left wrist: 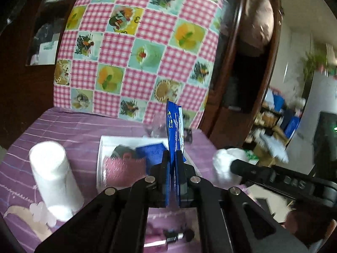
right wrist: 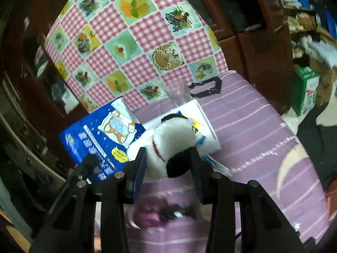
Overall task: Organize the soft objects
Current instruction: 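Carry the plush toy and blue cartoon packet up over the white tray with both grippers, then lower the blue packet and plush toy into the tray and open both grippers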
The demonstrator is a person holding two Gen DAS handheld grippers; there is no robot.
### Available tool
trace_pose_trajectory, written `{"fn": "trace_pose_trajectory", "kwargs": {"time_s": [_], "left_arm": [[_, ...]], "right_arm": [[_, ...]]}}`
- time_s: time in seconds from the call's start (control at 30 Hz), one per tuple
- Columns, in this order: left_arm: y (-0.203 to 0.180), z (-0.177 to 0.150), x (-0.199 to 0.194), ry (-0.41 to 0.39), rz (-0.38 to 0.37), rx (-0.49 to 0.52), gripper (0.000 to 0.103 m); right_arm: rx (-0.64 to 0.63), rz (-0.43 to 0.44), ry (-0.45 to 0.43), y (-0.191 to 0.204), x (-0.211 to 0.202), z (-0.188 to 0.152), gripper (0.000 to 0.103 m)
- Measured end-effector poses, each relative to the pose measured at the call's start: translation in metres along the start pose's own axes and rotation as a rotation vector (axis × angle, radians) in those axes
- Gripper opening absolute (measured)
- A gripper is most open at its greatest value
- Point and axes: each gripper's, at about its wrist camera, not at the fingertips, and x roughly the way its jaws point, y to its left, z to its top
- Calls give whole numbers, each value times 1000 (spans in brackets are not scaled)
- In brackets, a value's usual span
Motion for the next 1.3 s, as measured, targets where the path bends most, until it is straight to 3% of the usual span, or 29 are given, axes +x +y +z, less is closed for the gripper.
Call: {"fn": "trace_pose_trajectory", "kwargs": {"time_s": [0.13, 0.3, 0.43, 0.53, 0.6, 0.77, 0.9, 1.1, 1.3], "left_arm": [[16, 24, 19, -34, -29, -104, 3], [38, 35, 63, 37, -102, -256, 3], [44, 29, 91, 101, -96, -281, 3], [46, 17, 112, 191, -103, -255, 3], [50, 10, 126, 261, -101, -253, 3], [56, -7, 144, 314, -82, -218, 3], [64, -17, 162, 394, -125, -234, 3], [65, -33, 182, 472, -21, -172, 3], [74, -45, 192, 482, 121, -108, 4]], "right_arm": [[127, 59, 5, -1, 23, 31, 42], [222, 111, 32, -1, 50, 55, 42], [206, 57, 3, -7, 62, 55, 42], [181, -1, 31, -17, 78, 48, 42], [224, -1, 49, -27, 86, 48, 42], [233, -6, 71, -37, 93, 45, 42], [218, -7, 78, -40, 101, 43, 42], [218, -107, 123, -51, 128, 36, 42], [209, -119, 149, -52, 141, 31, 42]]}}
